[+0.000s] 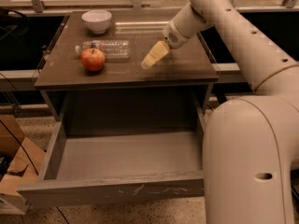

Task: Place water bottle into top drawer

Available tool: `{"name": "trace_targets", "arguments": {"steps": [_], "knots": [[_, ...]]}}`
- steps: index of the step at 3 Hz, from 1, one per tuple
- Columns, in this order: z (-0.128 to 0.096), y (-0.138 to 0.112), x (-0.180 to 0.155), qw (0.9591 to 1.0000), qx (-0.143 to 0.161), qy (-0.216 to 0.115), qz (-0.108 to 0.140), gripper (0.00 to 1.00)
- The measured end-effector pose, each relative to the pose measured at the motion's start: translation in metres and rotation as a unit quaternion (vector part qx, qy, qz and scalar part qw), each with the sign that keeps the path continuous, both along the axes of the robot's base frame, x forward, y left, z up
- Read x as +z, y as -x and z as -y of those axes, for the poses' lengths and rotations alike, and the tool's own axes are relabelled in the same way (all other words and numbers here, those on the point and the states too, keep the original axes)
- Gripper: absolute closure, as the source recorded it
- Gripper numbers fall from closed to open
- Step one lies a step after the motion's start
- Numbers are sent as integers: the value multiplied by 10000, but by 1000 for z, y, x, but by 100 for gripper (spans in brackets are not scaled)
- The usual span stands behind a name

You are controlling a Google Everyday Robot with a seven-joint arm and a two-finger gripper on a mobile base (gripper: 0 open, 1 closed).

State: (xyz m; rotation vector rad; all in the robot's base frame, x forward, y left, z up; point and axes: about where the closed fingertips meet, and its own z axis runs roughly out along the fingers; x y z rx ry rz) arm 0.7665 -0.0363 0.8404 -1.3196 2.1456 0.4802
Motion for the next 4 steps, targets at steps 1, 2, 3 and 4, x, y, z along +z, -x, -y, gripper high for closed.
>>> {"name": "trace_targets", "arguments": {"steps": [1, 2, 3, 4], "knots": [[-28, -16, 7, 9993, 190, -150, 293, 0], [-66, -21, 16, 9964, 594, -240, 552, 0], [-102, -22, 13, 9928, 994, -322, 592, 0], [-133, -22, 6, 9888, 1324, -394, 561, 0]]}}
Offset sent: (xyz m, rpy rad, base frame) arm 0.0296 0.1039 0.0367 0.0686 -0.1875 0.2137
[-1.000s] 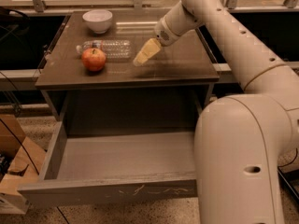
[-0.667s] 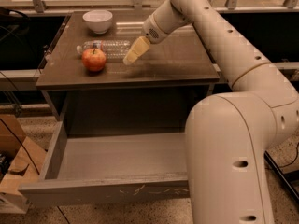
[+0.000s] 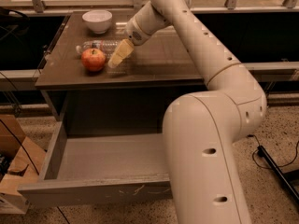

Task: Place water bottle into top drawer

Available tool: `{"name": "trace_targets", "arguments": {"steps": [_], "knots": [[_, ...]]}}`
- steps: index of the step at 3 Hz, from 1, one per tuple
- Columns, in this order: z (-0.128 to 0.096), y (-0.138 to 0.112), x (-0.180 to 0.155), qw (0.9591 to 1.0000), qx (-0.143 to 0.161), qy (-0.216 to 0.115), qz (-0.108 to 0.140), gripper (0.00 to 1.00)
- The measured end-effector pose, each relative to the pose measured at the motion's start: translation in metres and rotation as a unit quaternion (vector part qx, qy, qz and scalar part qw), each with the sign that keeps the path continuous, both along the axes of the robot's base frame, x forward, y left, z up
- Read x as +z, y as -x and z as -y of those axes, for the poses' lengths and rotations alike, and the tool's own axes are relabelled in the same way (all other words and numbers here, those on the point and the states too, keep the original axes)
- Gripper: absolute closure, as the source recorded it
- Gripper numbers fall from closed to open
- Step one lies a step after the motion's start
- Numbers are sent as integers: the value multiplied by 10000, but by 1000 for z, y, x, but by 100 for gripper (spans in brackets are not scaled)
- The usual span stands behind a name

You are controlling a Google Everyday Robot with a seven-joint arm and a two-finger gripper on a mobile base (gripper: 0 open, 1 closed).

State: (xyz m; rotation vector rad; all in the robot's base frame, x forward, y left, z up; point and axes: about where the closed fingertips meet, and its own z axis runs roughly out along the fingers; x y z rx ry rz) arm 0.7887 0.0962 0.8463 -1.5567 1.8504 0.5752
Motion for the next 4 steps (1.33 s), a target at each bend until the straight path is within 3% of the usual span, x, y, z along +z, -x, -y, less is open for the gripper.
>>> {"name": "trace_targets", "arguments": {"steps": [1, 2, 4], "knots": [[-19, -1, -7, 9998, 204, 29, -33, 14], [-28, -2, -9, 9994, 331, 78, -11, 38], [-21, -1, 6, 9993, 367, -18, 86, 84]]}}
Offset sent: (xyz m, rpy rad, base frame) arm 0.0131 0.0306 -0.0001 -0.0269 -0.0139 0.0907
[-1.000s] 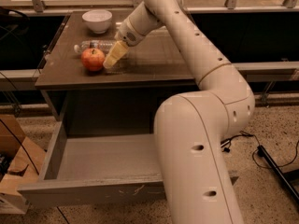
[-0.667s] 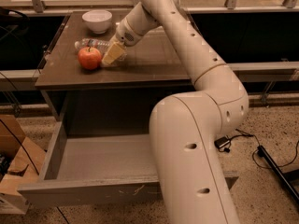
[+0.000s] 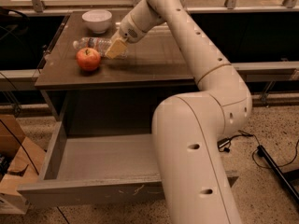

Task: Place water bottle into top drawer

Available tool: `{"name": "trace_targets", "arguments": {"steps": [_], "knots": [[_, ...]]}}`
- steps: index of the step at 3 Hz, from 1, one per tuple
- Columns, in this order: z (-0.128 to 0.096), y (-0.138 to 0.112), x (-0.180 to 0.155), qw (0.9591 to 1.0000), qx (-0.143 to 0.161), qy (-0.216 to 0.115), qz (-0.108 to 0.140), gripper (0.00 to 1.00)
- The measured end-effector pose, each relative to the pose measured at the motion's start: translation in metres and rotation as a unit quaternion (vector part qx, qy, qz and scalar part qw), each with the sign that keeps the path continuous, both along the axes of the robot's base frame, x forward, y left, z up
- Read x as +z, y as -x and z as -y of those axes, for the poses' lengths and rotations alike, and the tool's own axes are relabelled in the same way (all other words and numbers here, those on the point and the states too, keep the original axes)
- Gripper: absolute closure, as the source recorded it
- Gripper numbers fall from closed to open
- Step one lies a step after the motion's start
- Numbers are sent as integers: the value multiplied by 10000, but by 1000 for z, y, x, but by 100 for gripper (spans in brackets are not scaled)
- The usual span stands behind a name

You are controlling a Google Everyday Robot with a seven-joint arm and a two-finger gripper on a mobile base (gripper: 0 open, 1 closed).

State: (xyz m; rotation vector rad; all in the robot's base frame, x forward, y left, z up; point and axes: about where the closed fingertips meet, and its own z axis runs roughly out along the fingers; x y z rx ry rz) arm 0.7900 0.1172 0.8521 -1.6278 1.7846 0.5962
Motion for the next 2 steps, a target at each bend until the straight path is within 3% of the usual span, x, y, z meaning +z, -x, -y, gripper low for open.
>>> {"name": "trace_targets", "arguments": {"steps": [1, 2], "knots": [[29, 7, 25, 9996, -89, -215, 130, 100], [79, 26, 53, 9985, -340, -332, 273, 100]]}}
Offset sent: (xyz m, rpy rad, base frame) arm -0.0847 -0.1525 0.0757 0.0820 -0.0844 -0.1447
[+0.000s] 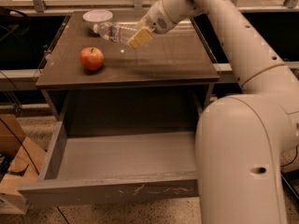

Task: Place water bottle into top drawer

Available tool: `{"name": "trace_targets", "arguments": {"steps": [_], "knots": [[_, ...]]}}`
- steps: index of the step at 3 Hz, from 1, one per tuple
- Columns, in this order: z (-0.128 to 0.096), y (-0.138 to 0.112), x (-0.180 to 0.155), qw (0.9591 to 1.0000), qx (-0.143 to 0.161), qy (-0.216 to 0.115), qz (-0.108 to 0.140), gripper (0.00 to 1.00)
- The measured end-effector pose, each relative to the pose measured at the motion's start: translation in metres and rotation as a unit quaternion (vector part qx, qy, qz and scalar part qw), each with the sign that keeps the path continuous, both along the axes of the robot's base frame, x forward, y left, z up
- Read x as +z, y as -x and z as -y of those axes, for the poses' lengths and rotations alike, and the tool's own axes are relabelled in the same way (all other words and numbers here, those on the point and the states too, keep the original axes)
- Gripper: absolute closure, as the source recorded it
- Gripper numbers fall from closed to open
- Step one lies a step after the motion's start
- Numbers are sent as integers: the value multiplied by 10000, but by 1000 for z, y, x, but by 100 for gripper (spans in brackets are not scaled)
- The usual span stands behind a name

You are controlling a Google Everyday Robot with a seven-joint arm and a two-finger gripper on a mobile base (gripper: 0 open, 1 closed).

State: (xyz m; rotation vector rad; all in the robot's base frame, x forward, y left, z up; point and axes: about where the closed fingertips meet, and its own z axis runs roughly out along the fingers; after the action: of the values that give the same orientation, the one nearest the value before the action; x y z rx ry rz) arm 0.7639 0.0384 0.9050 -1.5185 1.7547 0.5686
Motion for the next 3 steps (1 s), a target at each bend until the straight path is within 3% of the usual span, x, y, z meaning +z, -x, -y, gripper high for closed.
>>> {"name": "trace_targets", "arguments": {"steps": [1, 2, 3], "knots": [[49, 40, 22, 9997, -118, 81, 191, 100], [83, 100, 31, 9996, 6, -5, 270, 100], [119, 122, -2, 9998, -169, 102, -46, 100]]}}
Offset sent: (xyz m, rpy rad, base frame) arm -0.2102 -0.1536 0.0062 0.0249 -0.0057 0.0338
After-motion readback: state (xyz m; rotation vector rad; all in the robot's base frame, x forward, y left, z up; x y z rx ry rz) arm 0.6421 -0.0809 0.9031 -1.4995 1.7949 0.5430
